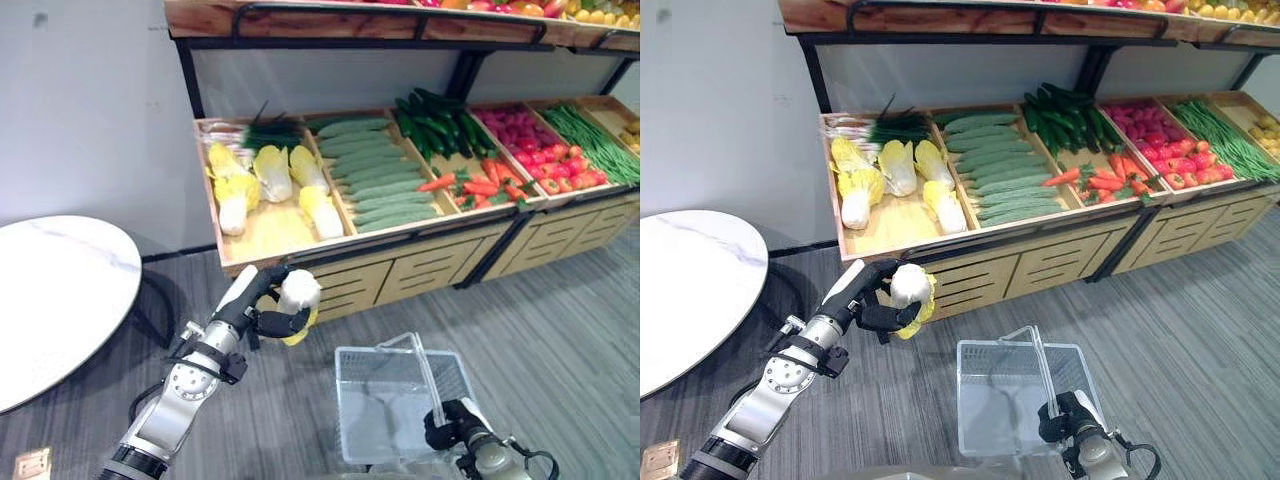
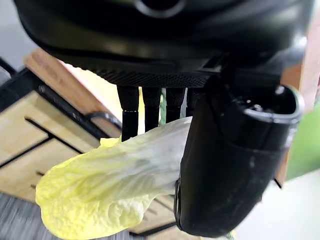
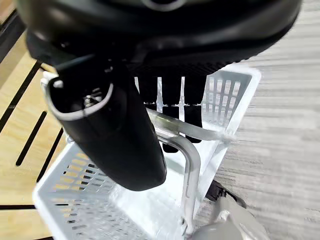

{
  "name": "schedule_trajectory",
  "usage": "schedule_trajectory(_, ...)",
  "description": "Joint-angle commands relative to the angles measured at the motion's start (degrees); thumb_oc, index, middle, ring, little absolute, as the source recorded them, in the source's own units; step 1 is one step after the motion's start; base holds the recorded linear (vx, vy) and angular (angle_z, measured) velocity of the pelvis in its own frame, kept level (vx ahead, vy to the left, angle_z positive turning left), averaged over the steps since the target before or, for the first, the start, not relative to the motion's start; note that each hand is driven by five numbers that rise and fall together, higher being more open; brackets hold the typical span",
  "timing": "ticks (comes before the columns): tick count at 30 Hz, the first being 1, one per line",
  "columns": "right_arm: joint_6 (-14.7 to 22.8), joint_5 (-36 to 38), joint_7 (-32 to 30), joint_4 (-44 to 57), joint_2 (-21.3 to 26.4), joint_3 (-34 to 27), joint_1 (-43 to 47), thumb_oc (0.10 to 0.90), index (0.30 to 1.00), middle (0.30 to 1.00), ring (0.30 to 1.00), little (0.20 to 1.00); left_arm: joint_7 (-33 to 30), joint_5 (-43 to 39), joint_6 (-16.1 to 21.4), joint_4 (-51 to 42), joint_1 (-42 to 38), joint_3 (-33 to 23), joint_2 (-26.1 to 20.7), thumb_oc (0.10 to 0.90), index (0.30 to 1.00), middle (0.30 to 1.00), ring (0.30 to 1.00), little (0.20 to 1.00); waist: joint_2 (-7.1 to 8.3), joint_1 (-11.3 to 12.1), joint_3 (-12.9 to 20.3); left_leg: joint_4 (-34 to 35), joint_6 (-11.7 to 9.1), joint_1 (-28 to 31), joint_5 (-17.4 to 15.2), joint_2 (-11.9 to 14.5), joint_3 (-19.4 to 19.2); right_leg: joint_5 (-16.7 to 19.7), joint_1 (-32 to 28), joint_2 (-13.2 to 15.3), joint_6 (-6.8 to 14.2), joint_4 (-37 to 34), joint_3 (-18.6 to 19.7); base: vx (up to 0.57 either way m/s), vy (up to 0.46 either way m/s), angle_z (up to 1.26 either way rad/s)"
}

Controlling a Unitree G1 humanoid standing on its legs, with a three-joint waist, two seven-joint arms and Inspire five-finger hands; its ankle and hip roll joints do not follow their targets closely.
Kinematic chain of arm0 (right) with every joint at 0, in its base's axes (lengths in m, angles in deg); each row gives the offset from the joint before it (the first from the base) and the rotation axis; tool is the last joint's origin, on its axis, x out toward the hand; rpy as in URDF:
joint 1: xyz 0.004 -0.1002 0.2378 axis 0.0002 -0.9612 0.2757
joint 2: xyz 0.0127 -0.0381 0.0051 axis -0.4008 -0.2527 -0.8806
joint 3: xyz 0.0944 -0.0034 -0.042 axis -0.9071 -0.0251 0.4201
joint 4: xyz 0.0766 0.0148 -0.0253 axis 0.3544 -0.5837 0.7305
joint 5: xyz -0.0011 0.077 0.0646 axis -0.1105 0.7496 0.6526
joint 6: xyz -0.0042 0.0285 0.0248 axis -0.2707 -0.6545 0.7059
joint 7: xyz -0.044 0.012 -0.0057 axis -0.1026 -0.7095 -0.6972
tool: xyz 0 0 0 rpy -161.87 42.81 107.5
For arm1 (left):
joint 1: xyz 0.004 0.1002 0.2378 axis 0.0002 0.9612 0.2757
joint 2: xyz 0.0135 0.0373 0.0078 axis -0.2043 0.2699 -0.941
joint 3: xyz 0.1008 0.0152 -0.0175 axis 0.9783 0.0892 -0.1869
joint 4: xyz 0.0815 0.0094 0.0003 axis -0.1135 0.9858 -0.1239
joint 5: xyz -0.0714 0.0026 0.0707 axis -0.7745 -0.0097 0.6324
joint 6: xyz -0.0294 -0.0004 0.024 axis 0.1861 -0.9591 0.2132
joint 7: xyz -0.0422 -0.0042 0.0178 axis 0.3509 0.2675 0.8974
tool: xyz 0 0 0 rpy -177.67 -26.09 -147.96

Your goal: Get the vegetables into the basket

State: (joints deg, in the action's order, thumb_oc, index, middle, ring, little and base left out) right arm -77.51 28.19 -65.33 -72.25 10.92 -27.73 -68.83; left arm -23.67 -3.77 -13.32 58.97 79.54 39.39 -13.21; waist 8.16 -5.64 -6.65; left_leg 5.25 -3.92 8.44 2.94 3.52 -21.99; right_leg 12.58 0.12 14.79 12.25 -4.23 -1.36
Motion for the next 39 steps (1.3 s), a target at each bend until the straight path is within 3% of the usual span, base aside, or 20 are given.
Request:
schedule_trajectory(1,3.2,-0.2,-1.7,2.8,3.8,-0.5,4.4,0.4,0.3,0.3,0.3,0.3,-1.4,-3.4,5.6,-6.7,-8.1,-0.4,-0.5,0.4,0.3,0.3,0.3,0.3,-0.63,0.4,0.5,-5.9,0.8,-1.2,-7.2,-1.2,1.4,6.3,5.0,4.2,2.7,3.9,2.1,-0.09,0.081,-0.34)
schedule_trajectory(4,3.3,-0.4,-1.7,3.4,3.5,-0.1,4.4,0.4,0.3,0.3,0.3,0.3,-1.6,-3.9,5.6,-6.0,-10.2,0.9,-0.6,0.4,0.3,0.3,0.3,0.3,0.05,-0.7,-0.6,-5.4,0.7,-2.4,-6.8,-1.2,0.2,10.7,7.6,4.2,2.7,3.4,3.2,-0.1,0.04,-0.24)
schedule_trajectory(7,3.3,-0.2,-1.9,3.3,2.7,0.3,4.3,0.4,0.3,0.3,0.3,0.3,-2.0,-3.4,5.6,-5.5,-11.7,1.8,-0.7,0.4,0.3,0.3,0.3,0.3,0.22,-1.0,-1.0,-3.7,0.5,-3.0,-5.6,-0.6,-1.7,13.1,9.3,4.3,2.7,3.4,1.5,-0.07,0.025,-0.23)
schedule_trajectory(8,3.3,-0.2,-1.9,3.3,2.7,0.3,4.3,0.4,0.3,0.3,0.3,0.3,-2.0,-3.4,5.6,-5.4,-11.8,1.8,-0.7,0.4,0.3,0.3,0.3,0.3,0.18,-1.1,-1.0,-3.6,0.4,-3.0,-5.5,-0.6,-1.6,13.1,9.3,4.3,2.7,3.4,1.4,-0.05,0.016,-0.24)
schedule_trajectory(15,3.7,1.3,-2.2,3.6,2.7,-0.5,1.9,0.4,0.3,0.3,0.3,0.3,-1.7,-4.2,5.1,-3.8,-13.6,3.5,-0.2,0.4,0.3,0.3,0.3,0.3,-1.86,-1.1,-0.6,-1.6,-0.8,-4.9,-1.9,2.7,-4.2,8.1,5.6,5.6,2.7,7.2,-9.5,-0.06,0.034,0.03)
schedule_trajectory(19,4.0,1.4,-2.2,2.6,2.3,0.9,3.4,0.4,0.3,0.3,0.3,0.3,-1.8,-4.3,4.9,-4.5,-13.5,3.2,-0.7,0.4,0.3,0.3,0.3,0.3,-2.65,1.1,0.1,-1.6,0.1,-6.9,0.0,3.9,-9.2,6.7,1.5,7.5,2.7,12.2,-14.9,-0.19,0.083,-0.24)
schedule_trajectory(22,4.0,1.0,-1.9,1.8,2.0,2.4,5.6,0.4,0.3,0.3,0.3,0.3,-2.4,-4.2,4.8,-5.5,-12.7,1.7,-1.3,0.4,0.3,0.3,0.3,0.3,-2.92,3.5,1.7,-1.3,1.3,-7.7,-0.6,4.1,-13.2,6.9,-3.0,8.6,2.7,17.2,-19.4,-0.17,0.152,-0.4)
schedule_trajectory(24,4.0,0.9,-1.8,1.1,1.7,3.2,6.5,0.4,0.3,0.3,0.3,0.3,-2.5,-4.2,4.6,-5.8,-12.3,1.2,-1.4,0.4,0.3,0.3,0.3,0.3,-2.52,4.2,2.0,-1.5,1.7,-7.7,-1.0,3.7,-14.4,7.1,-4.1,8.6,2.7,17.9,-19.3,-0.22,0.143,-2.11)
schedule_trajectory(25,3.9,0.1,-1.6,1.2,1.2,5.1,9.3,0.4,0.3,0.3,0.3,0.3,-3.2,-3.3,4.3,-7.0,-11.3,-0.9,-2.2,0.4,0.3,0.3,0.3,0.3,-0.68,7.3,3.3,-2.4,4.5,-9.5,-1.3,3.6,-20.9,10.9,-8.3,6.5,2.7,22.2,-19.8,-0.36,0.137,-2.48)
schedule_trajectory(26,3.9,0.0,-1.5,1.2,1.2,5.3,9.6,0.4,0.3,0.3,0.3,0.3,-3.4,-3.3,4.3,-7.1,-11.1,-1.2,-2.3,0.4,0.3,0.3,0.3,0.3,-0.16,7.7,3.6,-2.6,4.8,-9.9,-1.3,3.6,-21.9,11.5,-9.0,5.9,2.7,22.2,-19.9,-0.55,0.15,-1.98)
schedule_trajectory(27,3.9,-0.4,-1.2,2.1,1.0,6.4,10.7,0.4,0.3,0.3,0.3,0.3,-4.0,-2.8,4.0,-7.3,-10.0,-2.9,-2.9,0.4,0.3,0.3,0.3,0.3,1.75,9.7,3.9,-3.4,6.3,-10.9,-1.9,3.9,-26.0,13.5,-10.7,3.2,2.7,20.8,-20.5,-0.23,0.028,-2.21)
schedule_trajectory(28,3.8,-0.4,-1.2,2.1,0.9,6.5,10.7,0.4,0.3,0.3,0.3,0.3,-4.0,-2.7,4.0,-7.3,-9.9,-3.0,-3.0,0.4,0.3,0.3,0.3,0.3,1.83,9.8,3.9,-3.6,6.2,-10.9,-2.0,3.9,-26.3,13.7,-10.8,3.1,2.7,20.5,-20.3,-0.29,-0.003,-2.38)
schedule_trajectory(30,3.8,-1.1,-1.0,3.1,0.3,8.0,12.1,0.4,0.3,0.3,0.3,0.3,-4.4,-2.3,3.9,-7.3,-8.5,-5.1,-3.3,0.4,0.3,0.3,0.3,0.3,3.03,12.4,3.7,-4.9,6.1,-11.1,-1.8,5.2,-30.5,12.7,-11.6,3.5,2.7,16.4,-27.3,-0.17,-0.039,-2.05)
schedule_trajectory(32,3.8,-1.7,-0.7,2.7,-0.1,9.3,13.3,0.4,0.3,0.3,0.3,0.3,-4.5,-1.7,3.9,-7.6,-7.2,-6.5,-3.6,0.4,0.3,0.3,0.3,0.3,3.57,13.3,3.3,-5.9,5.0,-10.9,-1.1,6.4,-31.8,11.5,-11.9,3.3,2.7,13.4,-28.9,-0.09,-0.078,-2.53)
schedule_trajectory(35,3.8,-2.1,-0.6,2.9,0.1,9.1,12.1,0.4,0.3,0.3,0.3,0.3,-4.7,-1.3,4.2,-7.6,-7.3,-6.5,-3.5,0.4,0.3,0.3,0.3,0.3,3.11,11.7,3.1,-7.6,3.0,-11.1,0.3,8.1,-32.3,5.6,-12.3,1.6,2.7,8.0,-27.4,-0.01,-0.146,-0.42)
schedule_trajectory(36,3.9,-2.2,-0.5,3.2,0.1,9.3,11.8,0.4,0.3,0.3,0.3,0.3,-5.1,-1.0,4.1,-7.0,-6.6,-7.1,-3.2,0.4,0.3,0.3,0.3,0.3,1.9,10.9,2.7,-8.1,1.5,-11.0,1.6,9.9,-32.2,0.4,-12.9,0.2,2.6,5.1,-27.0,-0.03,-0.147,0.42)
schedule_trajectory(39,3.9,-2.3,-0.5,3.6,0.2,9.4,11.6,0.4,0.3,0.3,0.3,0.3,-5.2,-0.9,4.1,-6.8,-6.3,-7.3,-2.9,0.4,0.3,0.3,0.3,0.3,1.16,10.8,2.5,-8.2,0.6,-10.7,2.6,10.9,-32.2,-2.0,-12.8,-0.5,2.3,5.0,-26.7,-0.02,-0.081,-0.28)
